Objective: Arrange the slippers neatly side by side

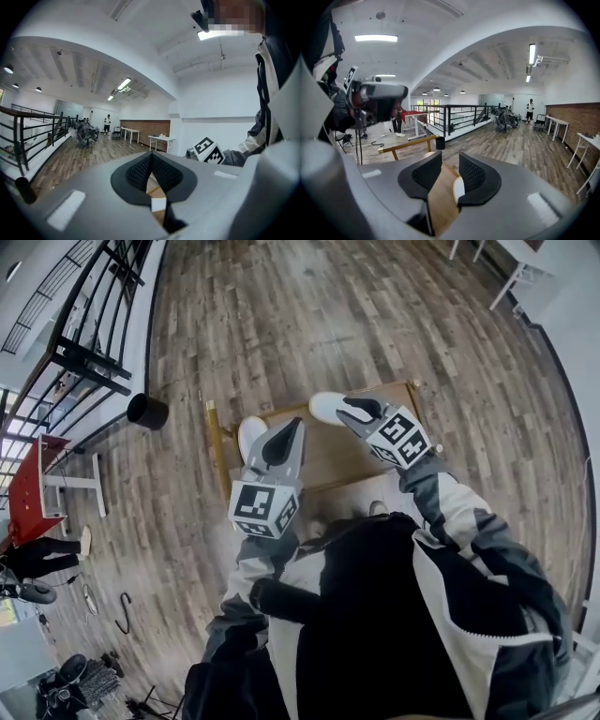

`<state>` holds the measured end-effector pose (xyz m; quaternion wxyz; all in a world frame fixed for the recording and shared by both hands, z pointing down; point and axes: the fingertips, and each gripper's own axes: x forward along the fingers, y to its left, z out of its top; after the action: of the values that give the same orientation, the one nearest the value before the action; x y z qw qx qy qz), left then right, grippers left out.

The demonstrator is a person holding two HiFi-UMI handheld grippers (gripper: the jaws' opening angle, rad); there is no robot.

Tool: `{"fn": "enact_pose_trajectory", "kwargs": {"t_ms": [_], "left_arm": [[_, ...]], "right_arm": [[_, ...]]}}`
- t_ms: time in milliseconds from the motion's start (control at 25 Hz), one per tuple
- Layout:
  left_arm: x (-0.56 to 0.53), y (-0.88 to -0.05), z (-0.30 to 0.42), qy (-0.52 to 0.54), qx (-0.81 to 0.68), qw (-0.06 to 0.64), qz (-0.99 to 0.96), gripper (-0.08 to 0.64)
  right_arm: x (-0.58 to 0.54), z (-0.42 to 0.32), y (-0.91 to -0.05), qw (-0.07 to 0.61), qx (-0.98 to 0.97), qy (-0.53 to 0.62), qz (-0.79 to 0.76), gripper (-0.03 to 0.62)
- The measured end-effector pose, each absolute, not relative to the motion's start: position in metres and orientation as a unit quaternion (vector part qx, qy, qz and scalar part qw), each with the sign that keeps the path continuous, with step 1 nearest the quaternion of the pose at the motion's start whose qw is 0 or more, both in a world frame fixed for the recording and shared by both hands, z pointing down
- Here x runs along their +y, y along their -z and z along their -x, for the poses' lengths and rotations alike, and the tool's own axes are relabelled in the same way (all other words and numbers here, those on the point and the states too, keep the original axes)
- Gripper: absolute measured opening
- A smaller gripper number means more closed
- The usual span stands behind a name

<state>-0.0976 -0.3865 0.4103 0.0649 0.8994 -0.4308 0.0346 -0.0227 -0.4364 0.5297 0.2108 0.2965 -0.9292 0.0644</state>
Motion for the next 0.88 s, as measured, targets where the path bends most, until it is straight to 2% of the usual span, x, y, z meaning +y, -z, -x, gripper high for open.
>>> {"fn": "enact_pose_trajectory", "kwargs": {"t_ms": [200,360,760,880], "left_arm": [[-0.383,-0.416,0.102,-0.04,-0.433,0.073,-0.897,0.015],[-0.379,-0.425,0.102,-0.05,-0.439,0.083,-0.893,0.014],[-0.353,-0.446,0.134,-0.066,-0.477,0.113,-0.869,0.014],[-0.349,-0.454,0.145,-0.067,-0.493,0.12,-0.859,0.015]], "right_arm": [[-0.457,0.016,-0.613,0.332,-0.898,-0.078,-0.28,0.2],[-0.47,0.002,-0.679,0.422,-0.865,-0.102,-0.251,0.242],[-0.505,-0.031,-0.752,0.545,-0.789,-0.122,-0.256,0.247],[-0.515,-0.031,-0.763,0.553,-0.786,-0.116,-0.251,0.25]]}}
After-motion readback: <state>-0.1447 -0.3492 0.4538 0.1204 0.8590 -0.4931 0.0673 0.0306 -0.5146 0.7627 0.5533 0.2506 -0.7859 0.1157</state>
